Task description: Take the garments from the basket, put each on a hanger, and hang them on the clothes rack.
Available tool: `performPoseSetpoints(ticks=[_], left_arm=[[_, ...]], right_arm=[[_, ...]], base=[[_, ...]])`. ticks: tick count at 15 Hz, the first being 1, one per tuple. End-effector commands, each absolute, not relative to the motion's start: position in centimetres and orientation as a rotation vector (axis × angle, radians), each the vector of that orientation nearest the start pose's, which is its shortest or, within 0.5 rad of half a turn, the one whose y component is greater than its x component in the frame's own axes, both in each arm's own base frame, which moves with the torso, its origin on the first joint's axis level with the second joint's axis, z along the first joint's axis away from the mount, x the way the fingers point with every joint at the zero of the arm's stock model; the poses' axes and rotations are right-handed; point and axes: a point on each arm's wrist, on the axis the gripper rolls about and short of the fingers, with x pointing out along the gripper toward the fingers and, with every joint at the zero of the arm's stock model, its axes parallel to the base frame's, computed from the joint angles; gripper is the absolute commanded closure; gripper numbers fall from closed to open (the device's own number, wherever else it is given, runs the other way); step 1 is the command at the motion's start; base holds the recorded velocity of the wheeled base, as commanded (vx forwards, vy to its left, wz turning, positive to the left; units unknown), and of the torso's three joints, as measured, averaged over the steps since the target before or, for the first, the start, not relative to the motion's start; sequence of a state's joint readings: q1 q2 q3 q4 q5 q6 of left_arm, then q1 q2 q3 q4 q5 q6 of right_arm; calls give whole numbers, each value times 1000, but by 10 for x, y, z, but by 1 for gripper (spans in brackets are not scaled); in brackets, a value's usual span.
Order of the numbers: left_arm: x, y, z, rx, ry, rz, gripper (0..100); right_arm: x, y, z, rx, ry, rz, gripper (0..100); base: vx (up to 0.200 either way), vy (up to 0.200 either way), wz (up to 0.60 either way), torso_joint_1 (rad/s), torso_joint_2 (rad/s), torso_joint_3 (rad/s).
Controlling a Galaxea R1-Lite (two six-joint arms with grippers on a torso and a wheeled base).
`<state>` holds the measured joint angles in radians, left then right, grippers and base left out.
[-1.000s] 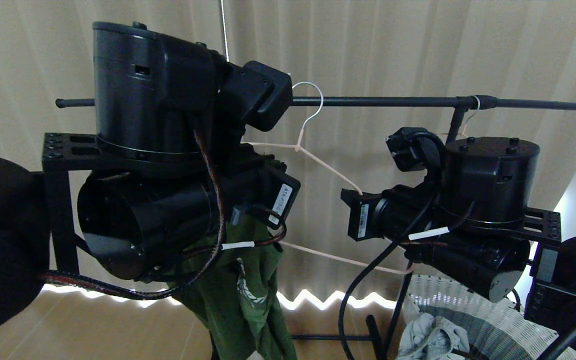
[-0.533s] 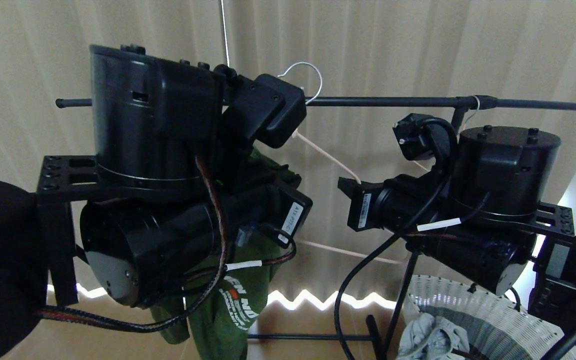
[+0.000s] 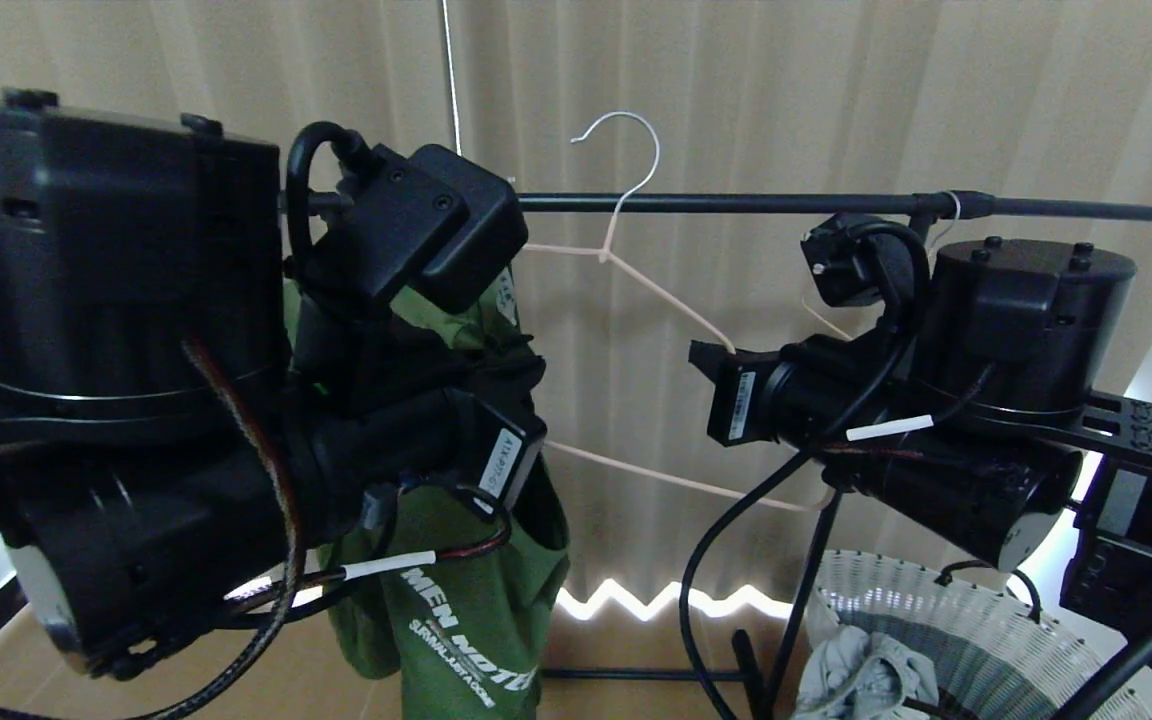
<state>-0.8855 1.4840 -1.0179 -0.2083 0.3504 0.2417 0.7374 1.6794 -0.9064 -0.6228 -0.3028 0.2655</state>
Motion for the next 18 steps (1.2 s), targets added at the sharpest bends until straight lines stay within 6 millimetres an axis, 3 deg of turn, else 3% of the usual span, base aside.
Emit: performPoseSetpoints(ticks=[1,4,5,10,13,18], left_arm=[[167,-190,265,380,136,-556,100],[167,-191,265,366,120,-556,100],[167,-192,266,363,115,-557,0],[161,-184,261,381,100,-558,0],[156,-173,256,401,68,-545,0],[164,-144,249,496,-14,-467,0]], right_arm=[[233,201,219,192,177,411,100],[231,200,221,194,170,412,100],[231,200,222,195,168,411,100],[232,188,231,208,138,385,100],[233,172,237,193,112,346,100],[222,139,232,71,106,374,100]], base=[[0,0,0,0,0,0],[0,0,0,0,0,0],[0,0,0,0,0,0],[0,0,0,0,0,0],[0,0,0,0,0,0],[0,0,0,0,0,0]])
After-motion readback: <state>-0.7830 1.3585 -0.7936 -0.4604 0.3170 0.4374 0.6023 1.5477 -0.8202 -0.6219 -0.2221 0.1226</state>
